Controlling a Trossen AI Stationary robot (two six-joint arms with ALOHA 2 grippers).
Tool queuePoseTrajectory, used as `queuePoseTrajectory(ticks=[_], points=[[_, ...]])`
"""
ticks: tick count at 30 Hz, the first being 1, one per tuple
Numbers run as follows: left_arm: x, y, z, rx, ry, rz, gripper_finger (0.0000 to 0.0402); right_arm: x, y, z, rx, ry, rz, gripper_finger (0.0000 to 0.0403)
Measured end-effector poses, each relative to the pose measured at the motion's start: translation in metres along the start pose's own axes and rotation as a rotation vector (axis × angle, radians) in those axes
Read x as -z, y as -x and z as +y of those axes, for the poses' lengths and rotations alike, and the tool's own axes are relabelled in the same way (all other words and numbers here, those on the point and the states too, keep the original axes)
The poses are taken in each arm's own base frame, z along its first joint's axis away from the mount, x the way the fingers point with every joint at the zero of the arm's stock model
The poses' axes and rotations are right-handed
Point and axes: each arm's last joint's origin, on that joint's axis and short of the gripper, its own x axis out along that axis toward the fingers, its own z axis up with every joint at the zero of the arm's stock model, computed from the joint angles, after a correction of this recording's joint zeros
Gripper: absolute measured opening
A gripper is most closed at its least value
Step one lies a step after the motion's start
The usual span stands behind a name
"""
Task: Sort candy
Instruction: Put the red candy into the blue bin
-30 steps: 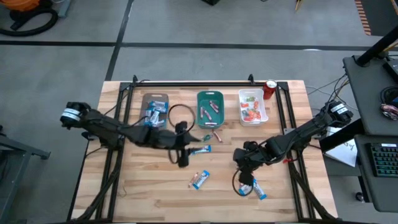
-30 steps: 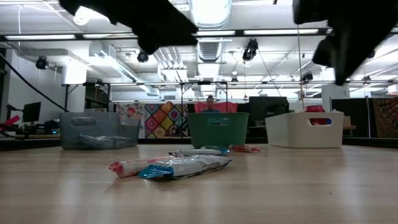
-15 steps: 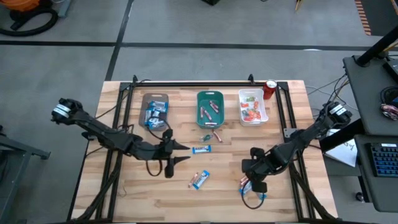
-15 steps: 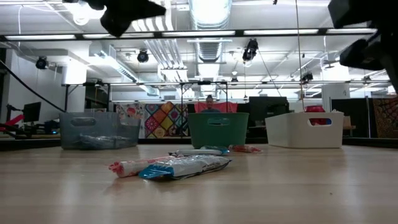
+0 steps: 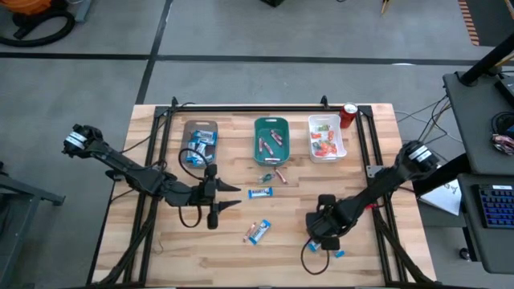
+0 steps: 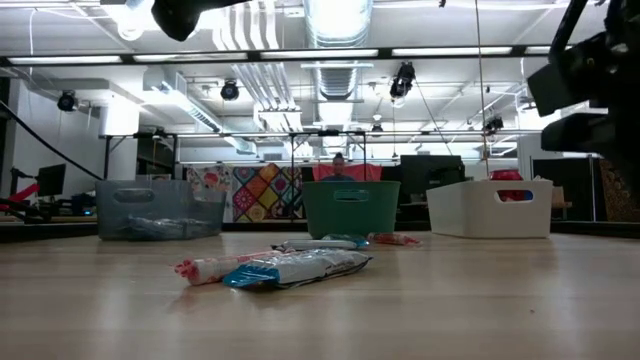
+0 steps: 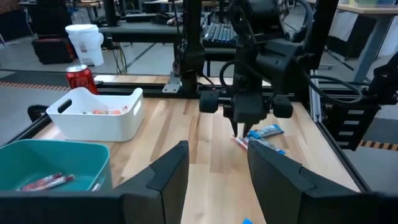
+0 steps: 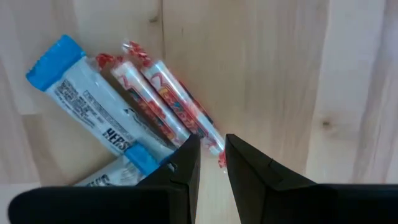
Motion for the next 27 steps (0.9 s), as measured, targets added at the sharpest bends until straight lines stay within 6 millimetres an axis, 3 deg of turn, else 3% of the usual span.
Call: queuePoseTrajectory(ticks=[19, 27], points=[[0.002, 0.0, 0.0, -0.003, -0.009, 0.013, 0.0148, -0.01, -0.025, -0.007, 0.037, 0.018, 0.073, 0.0066], [0.002, -0.001, 0.0, -0.003, -0.009, 0.013, 0.0148, -0.015, -0.017, -0.01, 0.04, 0.023, 0.001, 0.0013]])
